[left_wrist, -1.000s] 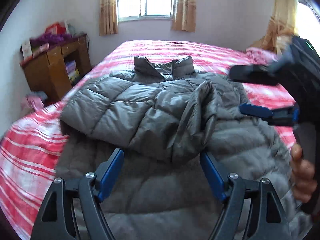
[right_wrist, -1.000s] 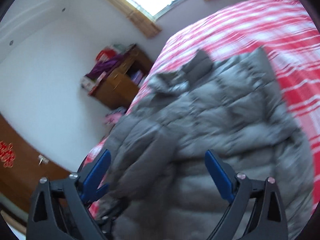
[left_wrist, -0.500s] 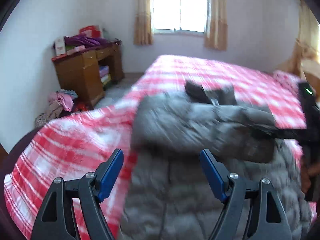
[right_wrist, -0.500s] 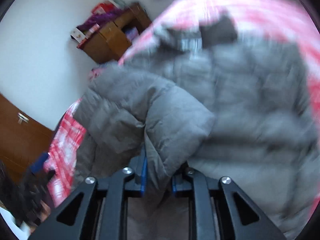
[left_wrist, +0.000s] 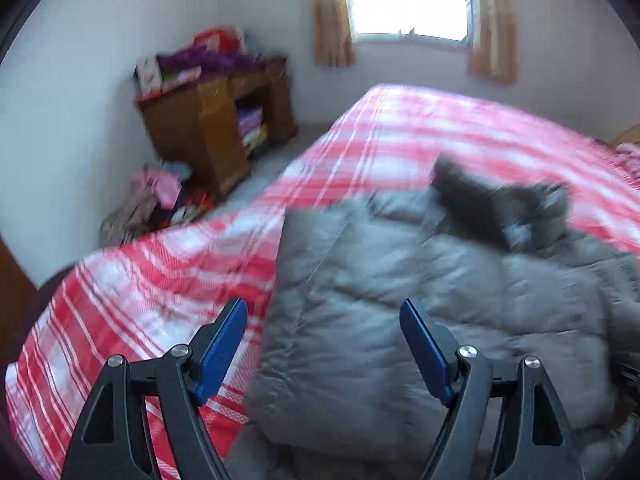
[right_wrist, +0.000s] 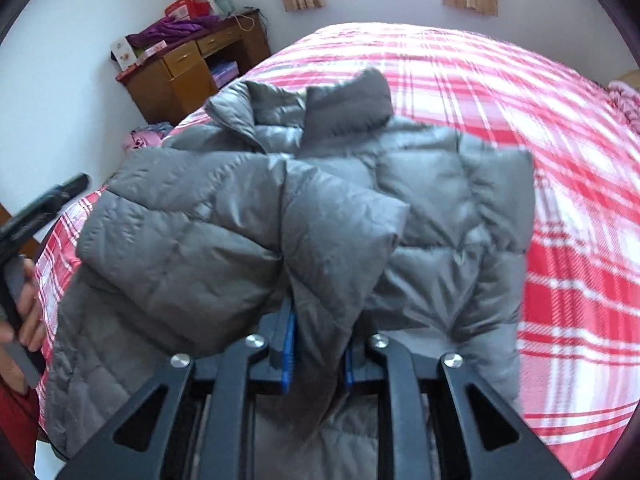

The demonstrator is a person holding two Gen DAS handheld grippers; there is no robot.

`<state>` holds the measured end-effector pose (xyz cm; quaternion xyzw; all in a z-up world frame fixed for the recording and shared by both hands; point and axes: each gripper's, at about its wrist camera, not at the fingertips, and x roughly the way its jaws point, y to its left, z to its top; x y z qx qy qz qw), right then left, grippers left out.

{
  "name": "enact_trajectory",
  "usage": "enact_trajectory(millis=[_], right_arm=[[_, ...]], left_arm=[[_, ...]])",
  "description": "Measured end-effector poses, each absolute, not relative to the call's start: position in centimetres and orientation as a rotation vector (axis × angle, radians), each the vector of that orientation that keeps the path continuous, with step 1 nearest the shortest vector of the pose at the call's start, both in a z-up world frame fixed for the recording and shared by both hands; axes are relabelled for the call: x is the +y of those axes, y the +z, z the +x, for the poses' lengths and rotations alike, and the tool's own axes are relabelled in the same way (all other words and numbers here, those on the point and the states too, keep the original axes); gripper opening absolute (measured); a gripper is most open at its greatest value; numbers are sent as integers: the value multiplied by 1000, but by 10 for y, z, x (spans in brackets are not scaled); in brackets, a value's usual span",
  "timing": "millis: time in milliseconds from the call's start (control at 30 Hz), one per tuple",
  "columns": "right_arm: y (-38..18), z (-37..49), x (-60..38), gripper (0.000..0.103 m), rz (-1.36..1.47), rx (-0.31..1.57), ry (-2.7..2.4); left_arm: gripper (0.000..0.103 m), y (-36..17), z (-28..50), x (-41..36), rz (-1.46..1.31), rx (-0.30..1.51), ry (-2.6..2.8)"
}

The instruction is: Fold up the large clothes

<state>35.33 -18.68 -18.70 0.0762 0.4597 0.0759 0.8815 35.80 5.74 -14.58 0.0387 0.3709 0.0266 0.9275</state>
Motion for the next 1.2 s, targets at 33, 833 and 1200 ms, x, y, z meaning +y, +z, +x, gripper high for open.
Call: enact_trajectory(millis=[33,833,1200], right_arm=[[-191,350,-192,31,155,952,143],[-200,354,-195,8,146,930,89],[-169,369,-230,13,398,948,90]], left_arm=[[79,-160,366,61,66,800,73],[92,-202,367,54,88,809,51],[94,-199,358,70,-51,798,7]])
